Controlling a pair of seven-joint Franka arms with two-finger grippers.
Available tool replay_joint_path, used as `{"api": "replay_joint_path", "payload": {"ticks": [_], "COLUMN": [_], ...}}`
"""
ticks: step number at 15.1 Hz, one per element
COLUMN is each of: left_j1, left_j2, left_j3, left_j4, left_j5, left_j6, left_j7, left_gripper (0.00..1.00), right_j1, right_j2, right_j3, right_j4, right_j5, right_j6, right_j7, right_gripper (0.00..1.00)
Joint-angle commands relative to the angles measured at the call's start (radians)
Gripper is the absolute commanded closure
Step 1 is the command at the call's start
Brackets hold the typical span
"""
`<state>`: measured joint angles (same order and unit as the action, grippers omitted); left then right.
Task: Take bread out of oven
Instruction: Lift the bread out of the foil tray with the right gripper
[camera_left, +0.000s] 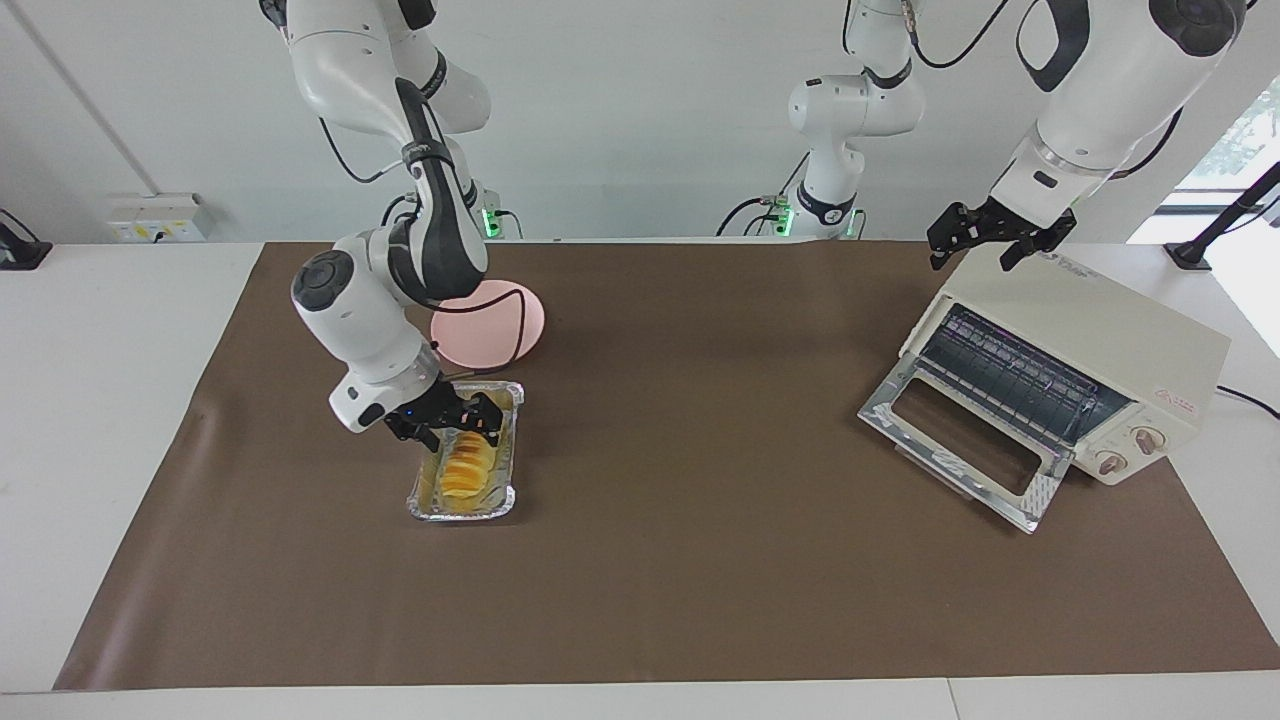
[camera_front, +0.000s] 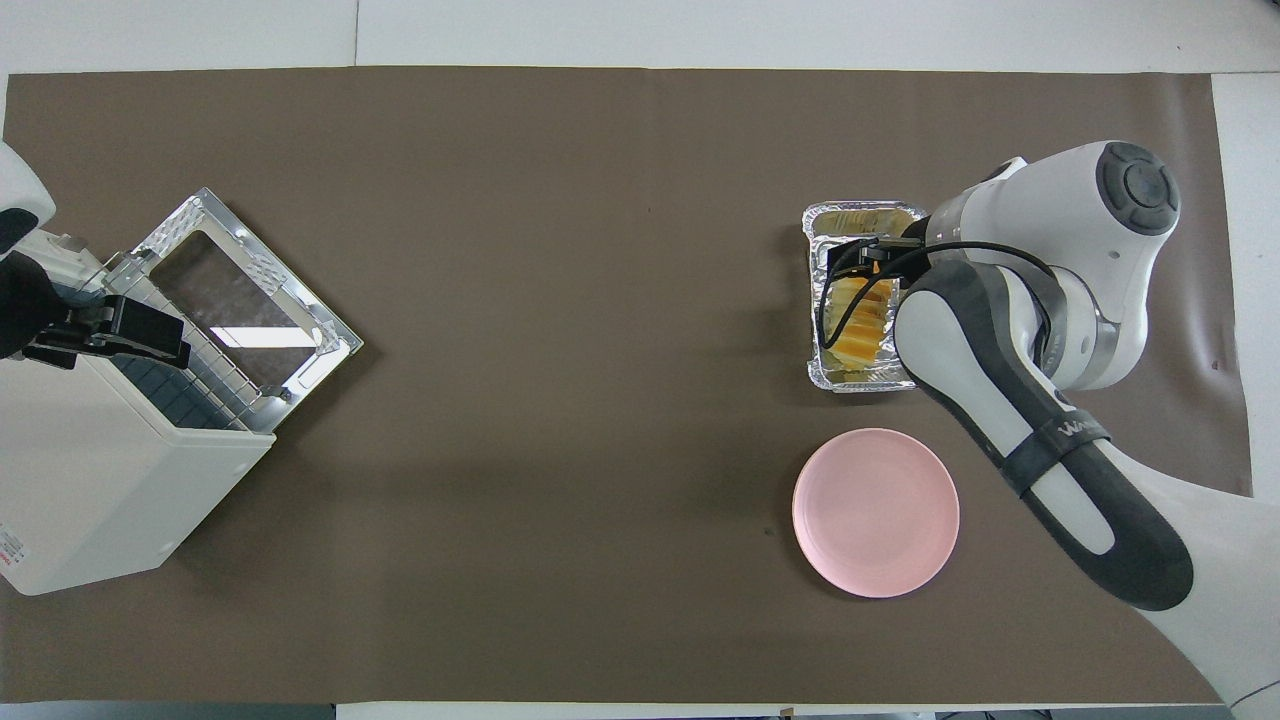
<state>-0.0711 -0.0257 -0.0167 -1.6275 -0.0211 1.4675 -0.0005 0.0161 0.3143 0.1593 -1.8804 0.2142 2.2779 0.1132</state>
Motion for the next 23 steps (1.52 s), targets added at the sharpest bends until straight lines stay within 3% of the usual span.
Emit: {"api": "replay_joint_path", "payload": {"ticks": [1, 7, 8, 9, 13, 17, 20, 23], "left_j1": [0.004, 0.004, 0.004, 0.004, 0.004, 0.004, 0.004, 0.004], "left_j2": [-0.019, -0.019, -0.019, -0.019, -0.020, -0.019, -0.019, -0.019], "left_j3": [0.000, 0.000, 0.000, 0.000, 0.000, 0.000, 0.000, 0.000], "left_j4": [-0.015, -0.015, -0.015, -0.015, -0.015, -0.015, -0.015, -0.015], "left_j5": [0.018, 0.018, 0.018, 0.018, 0.018, 0.018, 0.018, 0.018], "left_j6": [0.014, 0.014, 0.014, 0.013, 0.014, 0.014, 0.014, 0.014], "left_j7": [0.011, 0.010, 0.010, 0.010, 0.010, 0.010, 0.010, 0.010], "left_gripper": [0.00, 0.00, 0.00, 0.00, 0.00, 0.00, 0.00, 0.00], "right_j1": [-0.010, -0.019, -0.019, -0.019, -0.019, -0.018, -0.019, -0.016], "right_j2": [0.011, 0.025, 0.028, 0.028, 0.026, 0.022, 0.000, -0.073], "right_j3": [-0.001, -0.001, -0.001, -0.001, -0.001, -0.001, -0.003, -0.006], "right_j4": [-0.020, -0.083, -0.088, -0.098, -0.100, -0.080, -0.016, 0.020], "right_j5": [-0.006, -0.006, -0.006, -0.004, -0.006, -0.006, -0.006, -0.006], "right_j6": [0.026, 0.089, 0.107, 0.123, 0.117, 0.083, -0.033, -0.165], "right_j7": [0.019, 0.016, 0.014, 0.014, 0.011, -0.024, -0.020, 0.015], "right_gripper": [0.00, 0.00, 0.07, 0.17, 1.00, 1.00, 1.00, 1.00]}}
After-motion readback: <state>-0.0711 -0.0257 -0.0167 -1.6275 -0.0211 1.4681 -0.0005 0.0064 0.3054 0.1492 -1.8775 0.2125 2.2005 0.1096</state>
